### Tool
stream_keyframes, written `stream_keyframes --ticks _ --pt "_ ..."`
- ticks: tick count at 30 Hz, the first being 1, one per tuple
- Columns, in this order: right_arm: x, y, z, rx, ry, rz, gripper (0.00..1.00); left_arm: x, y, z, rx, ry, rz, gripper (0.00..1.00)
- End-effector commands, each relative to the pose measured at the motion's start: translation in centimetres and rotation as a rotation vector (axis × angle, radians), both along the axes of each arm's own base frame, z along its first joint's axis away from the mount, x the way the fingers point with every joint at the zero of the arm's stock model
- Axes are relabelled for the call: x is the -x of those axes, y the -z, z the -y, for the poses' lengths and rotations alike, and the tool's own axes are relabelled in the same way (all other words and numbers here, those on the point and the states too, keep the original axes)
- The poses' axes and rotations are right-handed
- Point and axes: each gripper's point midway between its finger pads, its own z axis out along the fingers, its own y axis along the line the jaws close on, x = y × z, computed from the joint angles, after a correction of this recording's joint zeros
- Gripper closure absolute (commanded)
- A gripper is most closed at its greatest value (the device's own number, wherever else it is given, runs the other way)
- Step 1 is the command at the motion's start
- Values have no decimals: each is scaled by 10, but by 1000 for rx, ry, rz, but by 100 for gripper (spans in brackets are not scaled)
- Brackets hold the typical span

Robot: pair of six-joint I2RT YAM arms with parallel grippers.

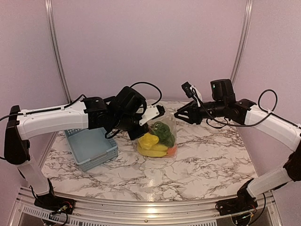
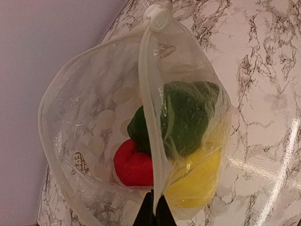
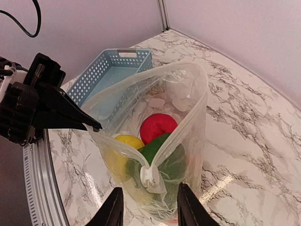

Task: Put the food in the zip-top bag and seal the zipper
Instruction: Pass from the left arm to the right

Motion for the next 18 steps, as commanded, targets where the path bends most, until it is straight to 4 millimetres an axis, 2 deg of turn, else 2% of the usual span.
stream_keyframes --ticks 1,9,18 --pt "-6 -4 -10 18 -28 64 63 -4 -15 -1 58 -9 13 100" --pt "-9 8 -17 21 -54 58 62 -11 -19 -7 102 -33 -10 100" --pt "-18 17 -28 17 -58 61 70 -13 -17 -8 116 -39 -33 100"
